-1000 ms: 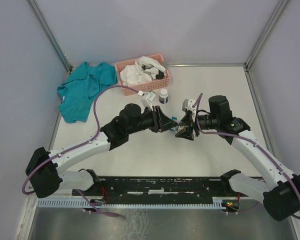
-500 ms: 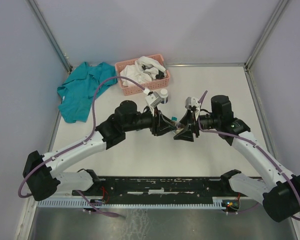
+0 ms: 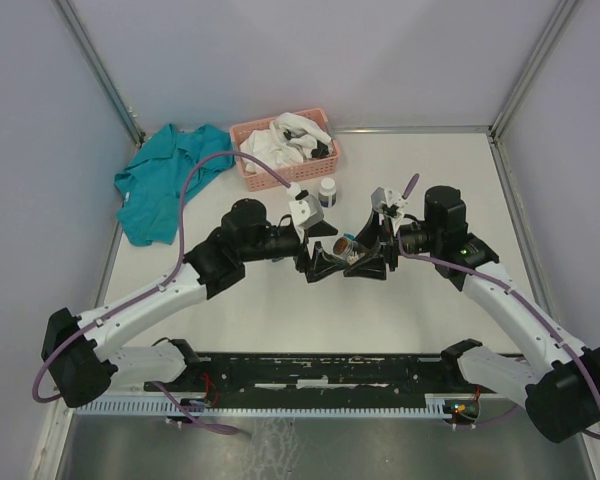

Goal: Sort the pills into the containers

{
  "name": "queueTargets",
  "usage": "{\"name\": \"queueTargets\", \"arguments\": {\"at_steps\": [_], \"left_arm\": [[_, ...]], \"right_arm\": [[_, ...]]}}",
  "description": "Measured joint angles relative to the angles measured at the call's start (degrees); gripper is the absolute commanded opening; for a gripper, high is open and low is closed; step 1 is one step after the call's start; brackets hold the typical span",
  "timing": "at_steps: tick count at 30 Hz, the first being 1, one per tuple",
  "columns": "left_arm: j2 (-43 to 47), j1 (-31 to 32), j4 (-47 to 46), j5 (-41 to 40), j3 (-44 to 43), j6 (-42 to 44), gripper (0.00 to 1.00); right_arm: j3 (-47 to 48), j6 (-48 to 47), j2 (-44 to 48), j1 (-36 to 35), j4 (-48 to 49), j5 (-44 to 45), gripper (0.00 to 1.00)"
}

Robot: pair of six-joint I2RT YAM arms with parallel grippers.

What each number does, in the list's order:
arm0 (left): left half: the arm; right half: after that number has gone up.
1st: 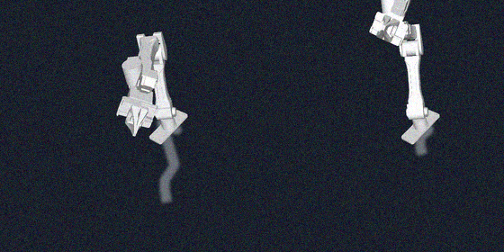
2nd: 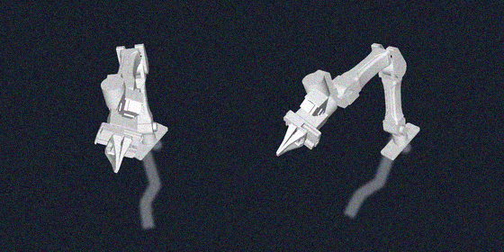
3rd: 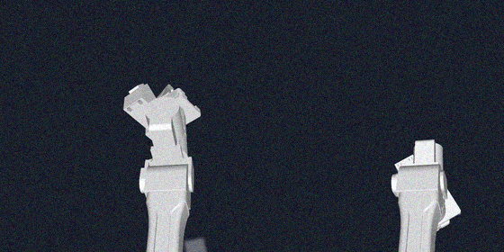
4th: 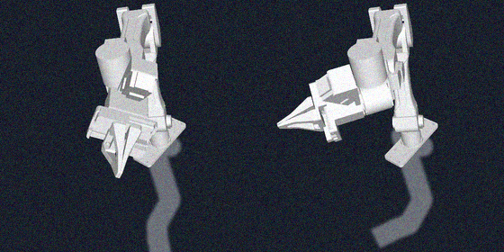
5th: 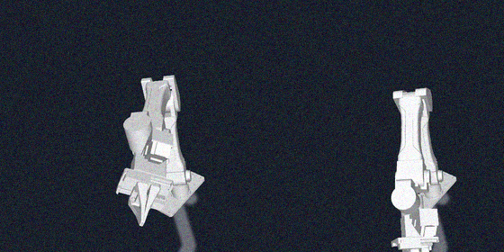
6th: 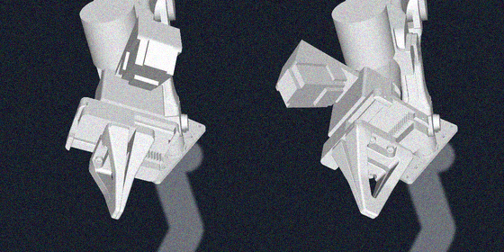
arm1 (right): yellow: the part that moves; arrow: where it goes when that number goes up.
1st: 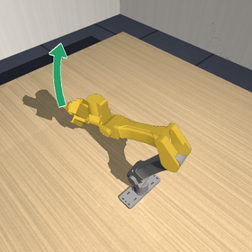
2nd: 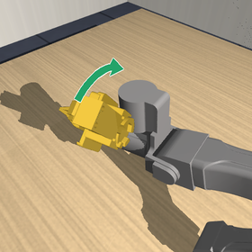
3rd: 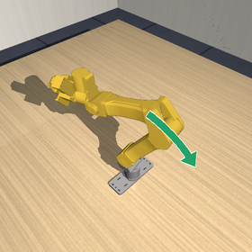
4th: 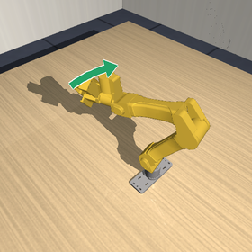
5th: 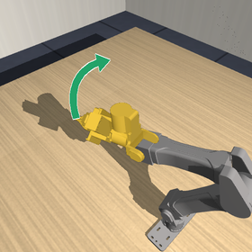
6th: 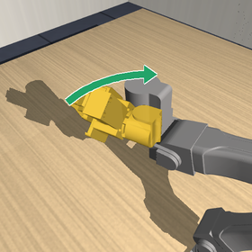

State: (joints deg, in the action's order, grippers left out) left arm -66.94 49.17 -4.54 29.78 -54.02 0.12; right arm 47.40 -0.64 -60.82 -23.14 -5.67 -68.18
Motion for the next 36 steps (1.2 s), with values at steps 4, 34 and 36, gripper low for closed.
{"name": "queueTargets", "arguments": {"at_steps": [4,34,36], "left_arm": [[0.11,-0.61,0.31,-0.61,0.22,-1.7,0.99],[11.02,6.47,-1.75,-40.57,6.95,-58.62,0.9],[8.61,7.67,0.24,-43.06,4.87,-59.25,0.9]], "right_arm": [[0.07,-1.38,0.02,0.0,-1.31,-0.15,0.01],[1.49,-32.72,2.34,-0.07,-14.58,20.76,0.01],[1.49,-32.94,2.34,-0.07,-14.56,20.92,0.01]]}}
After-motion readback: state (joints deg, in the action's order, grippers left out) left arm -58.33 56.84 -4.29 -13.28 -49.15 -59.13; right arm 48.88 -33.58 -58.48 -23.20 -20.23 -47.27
